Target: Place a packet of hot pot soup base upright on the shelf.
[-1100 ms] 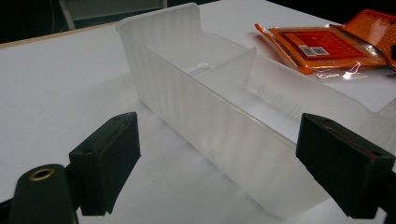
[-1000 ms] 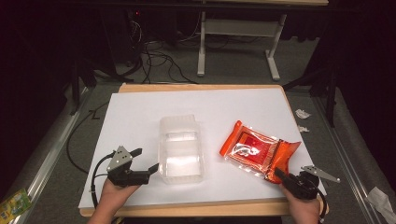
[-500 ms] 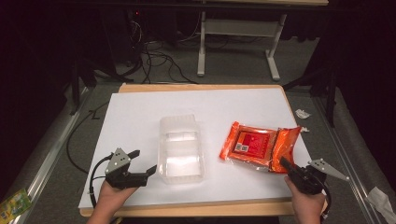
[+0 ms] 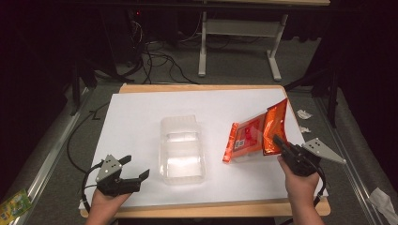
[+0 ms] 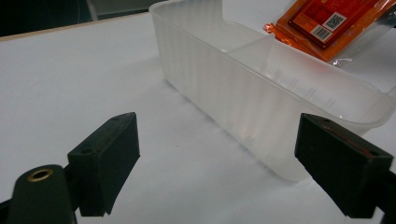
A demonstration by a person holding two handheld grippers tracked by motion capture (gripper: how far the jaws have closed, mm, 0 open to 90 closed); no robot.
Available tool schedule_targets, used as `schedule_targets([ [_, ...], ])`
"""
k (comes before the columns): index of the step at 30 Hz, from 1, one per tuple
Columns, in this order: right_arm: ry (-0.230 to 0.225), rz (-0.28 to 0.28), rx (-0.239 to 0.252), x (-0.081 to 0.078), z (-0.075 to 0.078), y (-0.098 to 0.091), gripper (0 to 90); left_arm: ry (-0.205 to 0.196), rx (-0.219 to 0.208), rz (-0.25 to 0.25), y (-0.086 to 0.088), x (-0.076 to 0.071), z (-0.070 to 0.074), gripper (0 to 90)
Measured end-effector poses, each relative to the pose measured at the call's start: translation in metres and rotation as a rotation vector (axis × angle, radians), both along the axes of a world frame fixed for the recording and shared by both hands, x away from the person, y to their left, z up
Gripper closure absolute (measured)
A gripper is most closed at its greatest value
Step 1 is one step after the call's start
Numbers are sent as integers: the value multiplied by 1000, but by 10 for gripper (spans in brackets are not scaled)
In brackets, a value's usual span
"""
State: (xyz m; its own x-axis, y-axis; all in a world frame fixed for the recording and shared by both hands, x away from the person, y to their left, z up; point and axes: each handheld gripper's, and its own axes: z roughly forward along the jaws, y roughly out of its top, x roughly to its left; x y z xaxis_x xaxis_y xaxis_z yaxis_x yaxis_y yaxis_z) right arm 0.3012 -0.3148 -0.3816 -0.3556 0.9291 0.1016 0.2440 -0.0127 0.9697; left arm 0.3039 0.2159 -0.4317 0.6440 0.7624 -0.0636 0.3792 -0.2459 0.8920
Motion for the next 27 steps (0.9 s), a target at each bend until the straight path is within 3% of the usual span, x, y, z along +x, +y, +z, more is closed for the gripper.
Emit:
schedule_targets([
  [4, -54, 29, -42, 7, 16, 13, 900, -3, -2, 3, 0, -1, 0, 145],
  [10, -139, 66, -167, 7, 39, 33, 900, -3, -1, -2, -1, -2, 0, 145],
  [17, -177, 134, -140, -7, 47, 35, 900, -8, 6, -16, -5, -2, 0, 145],
  [21, -173, 193, -110, -13, 49, 39, 900, -18, 4, -22, -6, -2, 2, 145],
  [24, -195, 225, -161, -20, 53, 46, 900, -20, 5, -25, -6, -2, 2, 146],
  [27, -219, 222, -202, -26, 58, 51, 900, -16, 3, -25, -5, -2, 2, 146],
])
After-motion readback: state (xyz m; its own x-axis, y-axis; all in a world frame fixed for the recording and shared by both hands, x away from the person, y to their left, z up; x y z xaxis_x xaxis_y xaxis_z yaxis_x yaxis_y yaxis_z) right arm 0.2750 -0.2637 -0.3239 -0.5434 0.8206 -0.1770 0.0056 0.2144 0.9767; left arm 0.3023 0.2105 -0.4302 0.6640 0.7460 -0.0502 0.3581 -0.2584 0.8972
